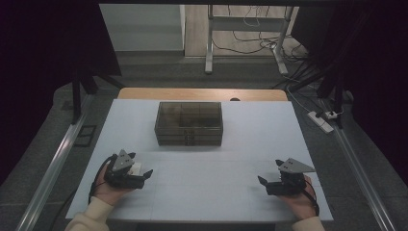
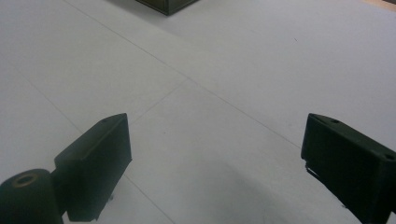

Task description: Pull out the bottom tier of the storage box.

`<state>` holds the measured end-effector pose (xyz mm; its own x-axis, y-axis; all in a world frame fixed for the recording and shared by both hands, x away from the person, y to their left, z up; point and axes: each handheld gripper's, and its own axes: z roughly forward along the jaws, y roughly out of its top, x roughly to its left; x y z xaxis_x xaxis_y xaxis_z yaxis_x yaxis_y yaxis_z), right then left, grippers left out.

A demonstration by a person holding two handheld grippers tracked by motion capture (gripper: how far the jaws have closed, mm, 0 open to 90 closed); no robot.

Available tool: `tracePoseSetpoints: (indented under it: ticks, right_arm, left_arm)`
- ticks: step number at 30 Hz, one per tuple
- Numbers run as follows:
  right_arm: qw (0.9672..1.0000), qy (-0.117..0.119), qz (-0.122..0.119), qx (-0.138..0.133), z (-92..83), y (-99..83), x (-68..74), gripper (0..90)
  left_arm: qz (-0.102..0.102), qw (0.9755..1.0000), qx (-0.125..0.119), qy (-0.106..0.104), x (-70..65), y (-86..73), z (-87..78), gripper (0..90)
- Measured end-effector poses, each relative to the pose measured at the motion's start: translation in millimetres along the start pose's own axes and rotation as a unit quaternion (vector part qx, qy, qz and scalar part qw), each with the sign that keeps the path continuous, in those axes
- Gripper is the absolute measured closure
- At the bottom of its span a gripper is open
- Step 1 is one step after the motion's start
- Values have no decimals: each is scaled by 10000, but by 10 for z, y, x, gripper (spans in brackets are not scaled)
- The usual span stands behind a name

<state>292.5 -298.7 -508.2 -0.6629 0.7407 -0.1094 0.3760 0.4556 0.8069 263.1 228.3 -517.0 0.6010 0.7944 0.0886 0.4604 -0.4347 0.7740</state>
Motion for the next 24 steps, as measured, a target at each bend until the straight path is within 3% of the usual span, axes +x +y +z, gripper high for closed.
tracePoseSetpoints:
  ticks: [12,24]
  right_arm:
    - [10000,13,-10,42,11,-5,0,83]
    - [10000,13,-33,69,21,-12,-2,83]
  left_arm:
    - [355,9992,-3,157,-43,4,12,92]
    - [854,9954,69,418,-126,23,38,96]
